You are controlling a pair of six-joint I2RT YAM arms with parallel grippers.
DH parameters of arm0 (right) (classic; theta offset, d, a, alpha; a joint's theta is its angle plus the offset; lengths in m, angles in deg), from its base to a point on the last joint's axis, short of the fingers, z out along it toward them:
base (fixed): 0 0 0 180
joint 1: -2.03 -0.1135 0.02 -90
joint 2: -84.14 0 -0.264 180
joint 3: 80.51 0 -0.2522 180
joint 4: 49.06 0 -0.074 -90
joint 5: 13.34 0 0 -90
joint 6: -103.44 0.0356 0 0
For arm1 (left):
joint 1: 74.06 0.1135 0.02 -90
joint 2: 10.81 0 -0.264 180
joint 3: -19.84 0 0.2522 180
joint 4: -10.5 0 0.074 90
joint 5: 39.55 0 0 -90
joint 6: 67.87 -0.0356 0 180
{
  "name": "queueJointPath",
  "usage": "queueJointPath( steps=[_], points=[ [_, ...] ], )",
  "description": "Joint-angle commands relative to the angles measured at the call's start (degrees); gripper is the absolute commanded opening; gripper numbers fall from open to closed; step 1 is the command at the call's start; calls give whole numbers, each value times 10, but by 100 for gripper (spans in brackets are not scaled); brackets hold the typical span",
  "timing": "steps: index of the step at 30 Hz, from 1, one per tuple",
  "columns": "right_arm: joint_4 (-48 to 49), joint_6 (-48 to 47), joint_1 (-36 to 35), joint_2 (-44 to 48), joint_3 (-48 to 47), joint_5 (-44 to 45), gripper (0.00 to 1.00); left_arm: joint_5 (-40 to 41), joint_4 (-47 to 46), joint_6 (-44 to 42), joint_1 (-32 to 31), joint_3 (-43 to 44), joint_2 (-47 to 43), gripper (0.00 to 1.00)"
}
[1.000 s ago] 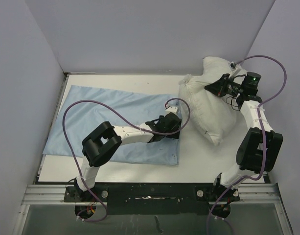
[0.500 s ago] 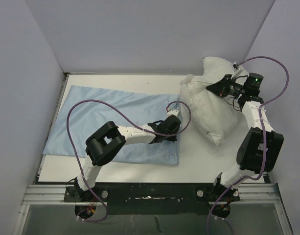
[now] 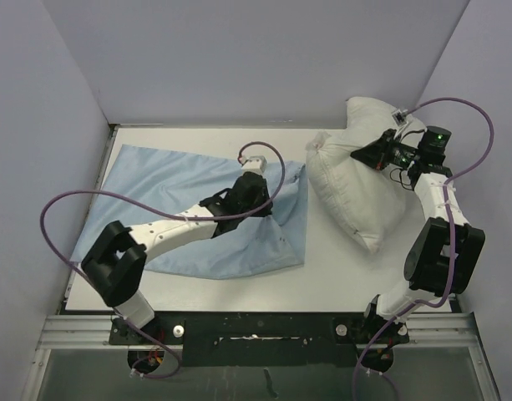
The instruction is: Put the pillow into the pillowcase
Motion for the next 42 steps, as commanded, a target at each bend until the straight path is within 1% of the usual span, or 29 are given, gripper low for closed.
queueJointPath(
  steps=[1, 4, 6, 7, 10, 12, 14, 17, 19, 20, 22, 24, 27, 31, 38, 39, 42],
  points=[
    [0, -69, 10, 17, -25, -75, 0, 11, -52, -1, 20, -20, -95, 0],
    [-35, -118, 9, 17, -31, -125, 0, 12, -57, -13, 29, -23, -112, 0],
    [-99, -185, 6, 16, -46, -149, 0, 9, -57, -16, 34, -20, -118, 0],
    [-146, -233, 3, 15, -59, -156, 0, 10, -57, -18, 36, -19, -121, 0],
    [-335, -412, -11, 4, -109, -158, 0, 10, -58, -23, 42, -17, -134, 0],
    [-496, -556, -33, -12, -147, -140, 0, 10, -56, -27, 48, -16, -143, 0],
    [-617, -675, -55, -32, -180, -118, 0, 7, -53, -30, 54, -14, -152, 0],
    [-734, -801, -73, -56, -209, -91, 0, 1, -47, -37, 62, -13, -167, 0],
    [-772, -851, -79, -59, -211, -76, 0, -1, -45, -41, 64, -13, -176, 0],
    [-776, -861, -83, -55, -205, -64, 0, -4, -45, -44, 64, -13, -179, 0],
    [-746, -842, -102, -40, -180, -36, 0, -13, -47, -49, 64, -10, -183, 0],
    [-677, -786, -124, -14, -143, 2, 0, -25, -47, -60, 64, -2, -182, 0],
    [-606, -738, -158, 11, -103, 54, 0, -43, -43, -72, 61, 11, -177, 0],
    [-587, -717, -196, 2, -96, 87, 0, -64, -46, -85, 59, 17, -177, 0],
    [-524, -646, -278, -18, -96, 158, 0, -100, -56, -126, 45, 23, -184, 0],
    [-504, -624, -287, -20, -96, 168, 0, -113, -60, -129, 45, 23, -185, 0],
    [-411, -487, -302, -24, -104, 193, 0, -153, -65, -134, 37, 25, -183, 0]
  ],
)
